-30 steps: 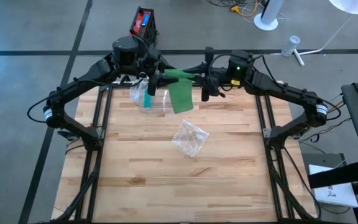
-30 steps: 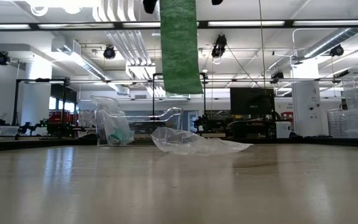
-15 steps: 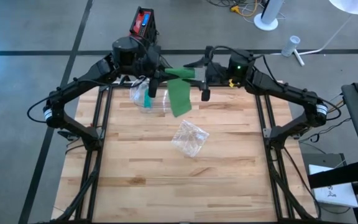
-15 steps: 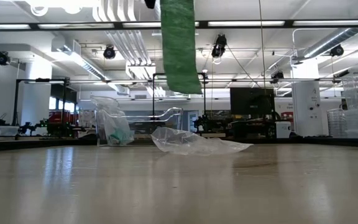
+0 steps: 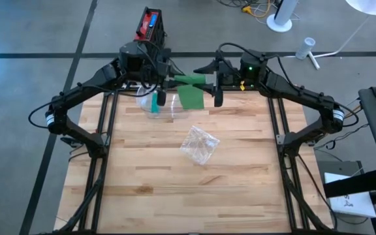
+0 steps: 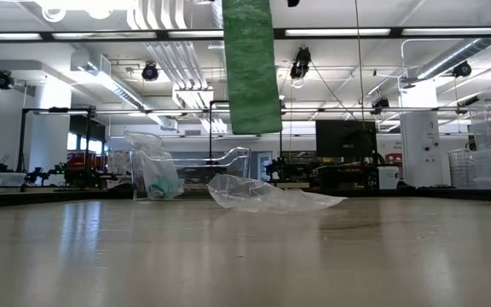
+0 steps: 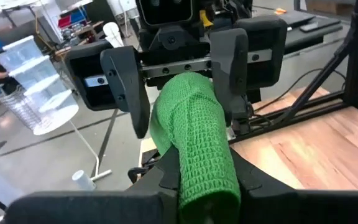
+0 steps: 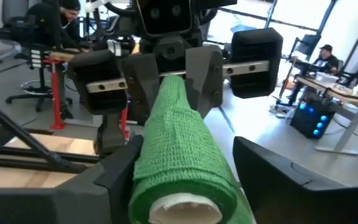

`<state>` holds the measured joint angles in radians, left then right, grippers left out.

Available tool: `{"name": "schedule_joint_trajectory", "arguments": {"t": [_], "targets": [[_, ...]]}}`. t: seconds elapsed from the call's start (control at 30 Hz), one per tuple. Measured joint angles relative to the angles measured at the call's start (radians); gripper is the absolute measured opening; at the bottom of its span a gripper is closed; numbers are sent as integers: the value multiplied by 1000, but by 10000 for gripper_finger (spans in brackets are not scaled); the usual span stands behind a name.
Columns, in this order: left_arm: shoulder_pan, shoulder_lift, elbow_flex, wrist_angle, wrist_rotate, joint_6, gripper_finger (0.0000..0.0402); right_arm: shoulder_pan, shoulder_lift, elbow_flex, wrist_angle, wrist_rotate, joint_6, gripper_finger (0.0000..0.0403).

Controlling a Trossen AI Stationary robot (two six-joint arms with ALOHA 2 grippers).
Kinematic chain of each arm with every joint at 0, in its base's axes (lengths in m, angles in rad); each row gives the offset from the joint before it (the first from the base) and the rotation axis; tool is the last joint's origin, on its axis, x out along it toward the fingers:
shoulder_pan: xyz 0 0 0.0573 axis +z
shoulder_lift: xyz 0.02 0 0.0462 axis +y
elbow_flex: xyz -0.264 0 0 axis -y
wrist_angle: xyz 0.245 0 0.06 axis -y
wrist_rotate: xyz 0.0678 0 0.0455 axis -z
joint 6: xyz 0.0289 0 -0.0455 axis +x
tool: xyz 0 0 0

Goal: Roll bandage
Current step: Roll the green bandage

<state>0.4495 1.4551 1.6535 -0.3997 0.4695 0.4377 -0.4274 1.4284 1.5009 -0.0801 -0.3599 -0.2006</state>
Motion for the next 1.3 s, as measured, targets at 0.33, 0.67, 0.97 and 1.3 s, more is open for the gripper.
{"name": "schedule_joint_trajectory", "arguments": {"t": [0.33,0.67,0.97,1.3], "targets": [[-19,-1,0,-8,0,-17,48,-1,0,0,-19,-62,-129,112],[-21,-2,0,-16,-44,-121,102,-1,-1,0,-14,-48,-352,42],[-18,-13,47,-101,-30,-281,200,15,0,0,-6,-47,-645,42],[-17,-14,53,-111,11,-359,251,18,1,0,2,-45,-805,42]]}}
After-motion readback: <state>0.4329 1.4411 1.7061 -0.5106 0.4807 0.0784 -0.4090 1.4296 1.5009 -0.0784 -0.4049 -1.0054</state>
